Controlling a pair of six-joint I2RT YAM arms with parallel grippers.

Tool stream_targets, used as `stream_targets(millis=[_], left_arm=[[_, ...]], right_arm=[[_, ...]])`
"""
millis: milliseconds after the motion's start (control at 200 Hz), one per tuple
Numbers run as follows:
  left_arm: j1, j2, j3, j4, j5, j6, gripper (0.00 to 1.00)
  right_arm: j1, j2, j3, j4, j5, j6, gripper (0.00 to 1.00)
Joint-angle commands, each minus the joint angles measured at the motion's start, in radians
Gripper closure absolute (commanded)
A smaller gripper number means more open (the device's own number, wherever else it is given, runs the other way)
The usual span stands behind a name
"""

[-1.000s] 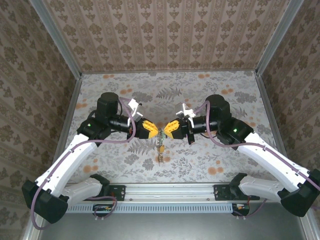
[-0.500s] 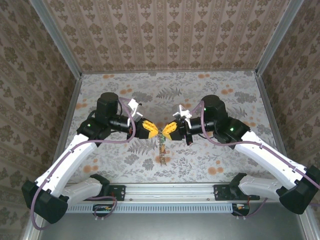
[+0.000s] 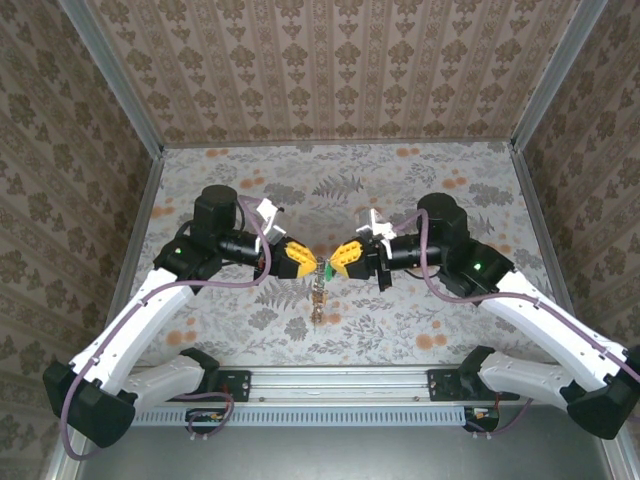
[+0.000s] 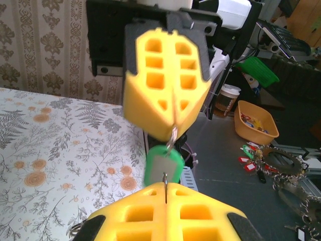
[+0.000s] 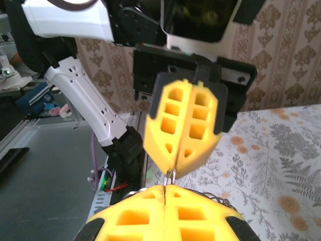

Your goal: Put the keys on the keyring

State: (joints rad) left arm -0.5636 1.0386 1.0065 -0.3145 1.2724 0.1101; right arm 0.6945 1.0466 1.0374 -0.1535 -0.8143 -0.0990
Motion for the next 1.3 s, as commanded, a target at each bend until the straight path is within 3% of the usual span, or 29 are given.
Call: stream_targets(millis=[0, 700, 1295], left_arm=[[-0.007, -0.031, 0.023, 0.013, 0.035, 0.019, 1.0], [-0.006, -0.021, 0.027, 0.005, 0.029, 0.024, 1.0], [-0.005, -0.026, 0.025, 0.012, 0.03, 0.02, 1.0]], right_arm=[[0.017, 0.013, 0.002, 0.016, 0.025, -0.023, 1.0], [0.038, -0.041, -0.028, -0.011, 0.105, -0.017, 1.0], [0.059, -0.029, -0.039, -0.001, 0.078, -0.007, 1.0]])
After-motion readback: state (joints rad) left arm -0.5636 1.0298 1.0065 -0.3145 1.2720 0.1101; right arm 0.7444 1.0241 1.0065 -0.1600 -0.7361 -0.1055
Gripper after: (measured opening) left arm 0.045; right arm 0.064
